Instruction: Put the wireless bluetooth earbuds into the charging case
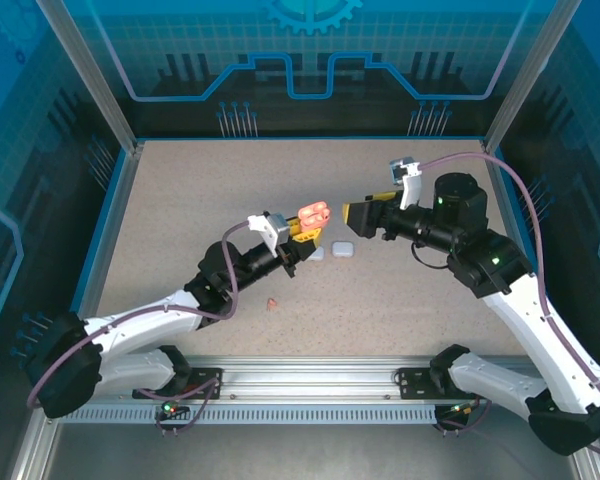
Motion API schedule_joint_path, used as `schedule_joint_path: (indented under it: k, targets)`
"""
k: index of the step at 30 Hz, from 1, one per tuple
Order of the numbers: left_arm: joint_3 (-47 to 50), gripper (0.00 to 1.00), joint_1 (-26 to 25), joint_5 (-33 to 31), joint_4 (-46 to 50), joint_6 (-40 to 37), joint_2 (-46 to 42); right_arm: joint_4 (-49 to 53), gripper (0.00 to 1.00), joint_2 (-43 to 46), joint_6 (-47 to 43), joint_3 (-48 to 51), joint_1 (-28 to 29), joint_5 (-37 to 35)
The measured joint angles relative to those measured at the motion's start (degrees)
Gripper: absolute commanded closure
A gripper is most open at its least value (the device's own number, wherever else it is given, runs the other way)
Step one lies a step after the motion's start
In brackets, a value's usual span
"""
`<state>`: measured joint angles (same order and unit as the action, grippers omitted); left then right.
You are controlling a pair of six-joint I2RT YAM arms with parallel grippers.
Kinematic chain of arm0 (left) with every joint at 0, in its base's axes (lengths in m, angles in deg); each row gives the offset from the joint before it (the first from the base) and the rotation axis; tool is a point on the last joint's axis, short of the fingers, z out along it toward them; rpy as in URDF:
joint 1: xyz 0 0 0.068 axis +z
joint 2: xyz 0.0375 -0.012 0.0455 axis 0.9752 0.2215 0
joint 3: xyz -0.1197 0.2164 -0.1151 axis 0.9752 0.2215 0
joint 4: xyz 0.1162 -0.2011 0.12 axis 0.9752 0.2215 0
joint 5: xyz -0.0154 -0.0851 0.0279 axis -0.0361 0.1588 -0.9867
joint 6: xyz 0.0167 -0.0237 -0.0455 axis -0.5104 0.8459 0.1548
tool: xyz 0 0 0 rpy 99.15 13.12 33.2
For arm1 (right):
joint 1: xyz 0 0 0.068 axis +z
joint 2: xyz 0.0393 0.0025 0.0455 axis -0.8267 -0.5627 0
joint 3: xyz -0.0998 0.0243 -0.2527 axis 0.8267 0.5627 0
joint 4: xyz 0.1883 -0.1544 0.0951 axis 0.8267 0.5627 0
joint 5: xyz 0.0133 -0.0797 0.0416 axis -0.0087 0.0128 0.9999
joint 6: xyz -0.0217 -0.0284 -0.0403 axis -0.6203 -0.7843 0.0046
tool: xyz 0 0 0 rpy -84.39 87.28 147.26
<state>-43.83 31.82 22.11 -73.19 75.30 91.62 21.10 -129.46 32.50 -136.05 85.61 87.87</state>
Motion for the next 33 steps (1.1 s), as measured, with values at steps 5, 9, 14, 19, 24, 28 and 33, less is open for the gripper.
schedule_joint_path:
  k: [5, 9, 14, 19, 24, 28, 33]
  targets:
    - [0.00, 1.00, 0.00, 1.36, 0.07, 0.02, -0.22, 0.00, 0.16, -3.26, -0.50, 0.02, -0.35, 6.60]
    - [0.00, 1.00, 0.00, 1.88, 0.26, 0.04, -0.22, -2.10, 0.16, -6.23, -0.24, 0.02, -0.33, 10.69]
    - [0.00, 1.00, 0.00, 2.01, 0.72, 0.04, -0.20, -3.23, 0.18, -7.52, 0.02, 0.02, -0.24, 13.25]
    - [0.00, 1.00, 0.00, 2.01, 0.87, 0.04, -0.09, -3.76, 0.22, -7.50, 0.37, 0.02, 0.04, 14.40]
    - [0.00, 1.00, 0.00, 1.99, 0.85, 0.04, 0.20, -3.72, 0.23, -7.50, 0.44, 0.02, 0.26, 14.80]
    - [0.00, 1.00, 0.00, 1.99, 0.87, 0.07, 0.42, -3.50, 0.23, -7.52, 0.57, 0.02, 0.66, 14.82]
    - [0.00, 1.00, 0.00, 1.99, 0.85, 0.07, 0.57, -2.95, 0.24, -7.52, 0.57, 0.02, 0.92, 14.80]
